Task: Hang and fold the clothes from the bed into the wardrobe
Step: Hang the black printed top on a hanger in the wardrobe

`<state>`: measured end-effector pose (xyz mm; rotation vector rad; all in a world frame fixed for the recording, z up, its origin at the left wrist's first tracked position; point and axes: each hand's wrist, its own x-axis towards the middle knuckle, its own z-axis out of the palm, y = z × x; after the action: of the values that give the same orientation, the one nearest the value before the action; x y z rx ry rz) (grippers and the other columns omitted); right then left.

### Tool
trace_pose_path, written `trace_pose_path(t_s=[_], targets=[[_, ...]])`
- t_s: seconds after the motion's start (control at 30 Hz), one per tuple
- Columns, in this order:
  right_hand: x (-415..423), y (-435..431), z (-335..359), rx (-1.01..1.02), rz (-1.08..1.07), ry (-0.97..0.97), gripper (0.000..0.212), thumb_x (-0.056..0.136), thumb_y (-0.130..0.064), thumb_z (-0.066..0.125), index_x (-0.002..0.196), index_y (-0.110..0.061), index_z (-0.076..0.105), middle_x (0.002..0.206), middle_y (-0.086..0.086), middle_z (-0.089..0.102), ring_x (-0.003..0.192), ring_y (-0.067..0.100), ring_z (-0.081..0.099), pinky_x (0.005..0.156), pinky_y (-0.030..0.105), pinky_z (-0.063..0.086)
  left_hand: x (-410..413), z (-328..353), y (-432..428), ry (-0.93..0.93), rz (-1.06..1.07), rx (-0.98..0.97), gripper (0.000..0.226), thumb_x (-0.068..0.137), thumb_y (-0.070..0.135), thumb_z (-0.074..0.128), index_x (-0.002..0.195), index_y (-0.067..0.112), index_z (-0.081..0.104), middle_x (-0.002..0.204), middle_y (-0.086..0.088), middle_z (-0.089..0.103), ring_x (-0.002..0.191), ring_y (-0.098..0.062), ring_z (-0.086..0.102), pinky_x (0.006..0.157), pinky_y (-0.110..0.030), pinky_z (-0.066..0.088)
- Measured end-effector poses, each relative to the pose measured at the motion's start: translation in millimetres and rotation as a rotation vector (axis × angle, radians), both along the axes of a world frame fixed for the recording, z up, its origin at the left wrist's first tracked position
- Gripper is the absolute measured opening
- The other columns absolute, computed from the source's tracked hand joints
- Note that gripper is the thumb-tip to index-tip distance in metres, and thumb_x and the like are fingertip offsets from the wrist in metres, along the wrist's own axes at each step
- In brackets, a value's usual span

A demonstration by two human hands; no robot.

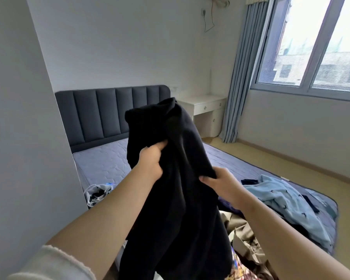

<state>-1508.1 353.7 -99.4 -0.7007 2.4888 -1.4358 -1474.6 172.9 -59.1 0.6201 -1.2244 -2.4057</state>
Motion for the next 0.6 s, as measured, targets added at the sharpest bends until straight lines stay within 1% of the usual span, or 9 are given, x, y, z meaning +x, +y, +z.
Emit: trace_pose_path(t_s=[0.07, 0.1, 0.2, 0.27, 0.33, 0.4, 0.47, 0.53, 0.6], targets=[[-1, -4, 5, -0.161, -0.092, -0.069, 0.014, 0.092, -0.016, 0.056, 0.102, -0.01, 0.064, 0.094, 0.009, 0.07, 0.087, 0.024, 0.067, 0.084, 0.038, 0.053, -1, 0, -7, -0.019, 0.01, -0.158, 0.035, 0.082, 0.011, 0.068, 0.115, 0.003, 0.061, 0.096, -0.014, 0.068, 0.088, -0.03, 0.066, 0.082, -0.044, 0.054], [-2, -6, 9, -0.273, -0.139, -0.127, 0.015, 0.093, -0.018, 0.055, 0.101, -0.009, 0.064, 0.091, 0.009, 0.07, 0.085, 0.025, 0.067, 0.082, 0.039, 0.054, -2, 0, -13, -0.065, 0.028, -0.289, 0.038, 0.083, 0.013, 0.068, 0.119, 0.003, 0.058, 0.1, -0.015, 0.067, 0.091, -0.031, 0.064, 0.087, -0.045, 0.052], [-12, -11, 25, -0.567, -0.291, -0.305, 0.015, 0.094, -0.021, 0.054, 0.093, -0.012, 0.065, 0.078, 0.004, 0.069, 0.068, 0.016, 0.066, 0.057, 0.024, 0.054, 0, -7, -23, -0.26, -0.037, -0.752, 0.063, 0.085, 0.019, 0.065, 0.139, 0.008, 0.033, 0.131, -0.016, 0.051, 0.114, -0.031, 0.053, 0.1, -0.042, 0.043], [-20, -12, 35, -0.679, -0.362, -0.394, 0.013, 0.093, -0.021, 0.055, 0.089, -0.013, 0.065, 0.074, 0.001, 0.067, 0.061, 0.012, 0.063, 0.045, 0.016, 0.048, 11, -13, -17, -0.285, -0.221, -0.894, 0.078, 0.087, 0.036, 0.061, 0.148, 0.018, 0.016, 0.145, -0.009, 0.036, 0.127, -0.026, 0.043, 0.102, -0.034, 0.038], [-27, -13, 41, -0.757, -0.393, -0.467, 0.018, 0.094, -0.019, 0.055, 0.103, -0.006, 0.062, 0.086, 0.006, 0.066, 0.068, 0.015, 0.061, 0.053, 0.023, 0.05, 26, -18, -6, -0.204, -0.478, -0.882, 0.07, 0.087, 0.055, 0.05, 0.145, 0.03, 0.022, 0.146, 0.003, 0.033, 0.124, -0.011, 0.043, 0.094, -0.022, 0.036], [-33, -16, 41, -0.794, -0.397, -0.537, 0.026, 0.094, -0.018, 0.053, 0.114, -0.001, 0.058, 0.103, 0.013, 0.064, 0.081, 0.022, 0.062, 0.07, 0.033, 0.052, 38, -23, 7, -0.181, -0.689, -0.851, 0.056, 0.083, 0.065, 0.041, 0.133, 0.039, 0.035, 0.135, 0.018, 0.038, 0.115, 0.005, 0.042, 0.09, -0.013, 0.031], [-36, -20, 41, -0.807, -0.385, -0.579, 0.03, 0.095, -0.017, 0.051, 0.118, 0.002, 0.056, 0.109, 0.018, 0.062, 0.091, 0.028, 0.061, 0.086, 0.041, 0.051, 41, -32, 13, -0.194, -0.738, -0.749, 0.052, 0.089, 0.06, 0.039, 0.134, 0.032, 0.041, 0.124, 0.015, 0.046, 0.117, 0.001, 0.044, 0.088, -0.008, 0.033], [-38, -24, 38, -0.839, -0.398, -0.588, 0.032, 0.095, -0.015, 0.051, 0.121, 0.002, 0.055, 0.101, 0.018, 0.063, 0.085, 0.027, 0.061, 0.085, 0.042, 0.05, 37, -37, 17, -0.198, -0.752, -0.689, 0.037, 0.091, 0.049, 0.045, 0.122, 0.03, 0.053, 0.113, 0.015, 0.054, 0.104, 0.003, 0.053, 0.077, -0.006, 0.042], [-37, -25, 33, -0.892, -0.363, -0.603, 0.031, 0.095, -0.016, 0.05, 0.122, -0.001, 0.055, 0.093, 0.013, 0.063, 0.078, 0.023, 0.06, 0.078, 0.038, 0.051, 28, -39, 19, -0.163, -0.702, -0.742, 0.021, 0.089, 0.036, 0.058, 0.107, 0.028, 0.061, 0.102, 0.009, 0.064, 0.082, 0.007, 0.061, 0.066, -0.006, 0.046]])
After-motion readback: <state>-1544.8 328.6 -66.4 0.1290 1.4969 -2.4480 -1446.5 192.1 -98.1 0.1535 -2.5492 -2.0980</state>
